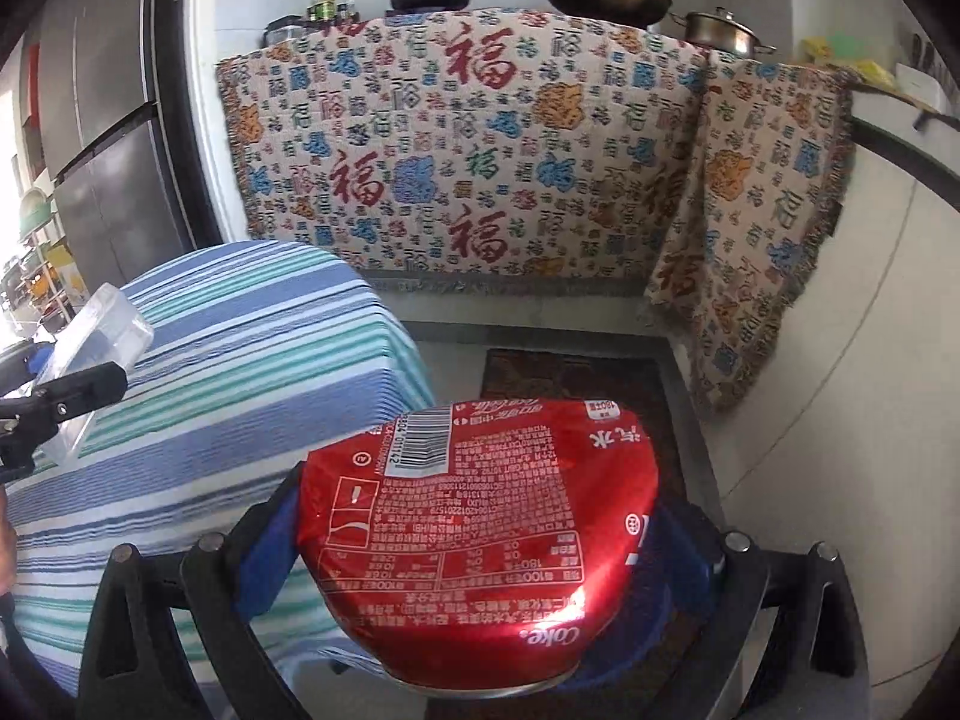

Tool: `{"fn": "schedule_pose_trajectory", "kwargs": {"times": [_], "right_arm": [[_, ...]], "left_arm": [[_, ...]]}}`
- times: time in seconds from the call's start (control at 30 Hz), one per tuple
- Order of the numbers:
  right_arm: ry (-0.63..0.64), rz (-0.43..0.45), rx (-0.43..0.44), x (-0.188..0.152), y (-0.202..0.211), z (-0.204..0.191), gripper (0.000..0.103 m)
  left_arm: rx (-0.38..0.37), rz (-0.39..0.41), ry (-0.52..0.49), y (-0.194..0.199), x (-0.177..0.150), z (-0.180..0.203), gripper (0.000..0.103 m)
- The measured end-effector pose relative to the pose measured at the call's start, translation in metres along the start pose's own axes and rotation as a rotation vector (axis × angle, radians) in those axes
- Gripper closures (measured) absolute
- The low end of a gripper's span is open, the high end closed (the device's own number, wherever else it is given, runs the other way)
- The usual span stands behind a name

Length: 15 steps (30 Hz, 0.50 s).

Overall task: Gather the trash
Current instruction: 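Carry the plastic box and red can over the blue basket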

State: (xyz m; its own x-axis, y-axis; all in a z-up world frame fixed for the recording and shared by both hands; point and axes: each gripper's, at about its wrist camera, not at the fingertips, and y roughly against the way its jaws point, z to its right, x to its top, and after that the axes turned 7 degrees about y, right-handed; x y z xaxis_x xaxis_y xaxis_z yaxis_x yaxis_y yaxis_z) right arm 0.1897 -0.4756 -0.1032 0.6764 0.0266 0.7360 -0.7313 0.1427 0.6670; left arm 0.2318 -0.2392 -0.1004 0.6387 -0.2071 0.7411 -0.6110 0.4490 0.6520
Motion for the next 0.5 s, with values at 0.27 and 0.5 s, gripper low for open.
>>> {"fn": "schedule_pose_trajectory", "kwargs": {"times": [0.27, 0.5], "right_arm": [[-0.031, -0.054, 0.006, -0.044, -0.023, 0.074, 0.002], [-0.020, -0.092, 0.015, -0.069, -0.058, 0.103, 0.002]], "left_arm": [[-0.157, -0.105, -0.035, -0.064, 0.005, 0.088, 0.040], [-0.195, -0.190, -0.068, -0.122, -0.001, 0.127, 0.039]]}}
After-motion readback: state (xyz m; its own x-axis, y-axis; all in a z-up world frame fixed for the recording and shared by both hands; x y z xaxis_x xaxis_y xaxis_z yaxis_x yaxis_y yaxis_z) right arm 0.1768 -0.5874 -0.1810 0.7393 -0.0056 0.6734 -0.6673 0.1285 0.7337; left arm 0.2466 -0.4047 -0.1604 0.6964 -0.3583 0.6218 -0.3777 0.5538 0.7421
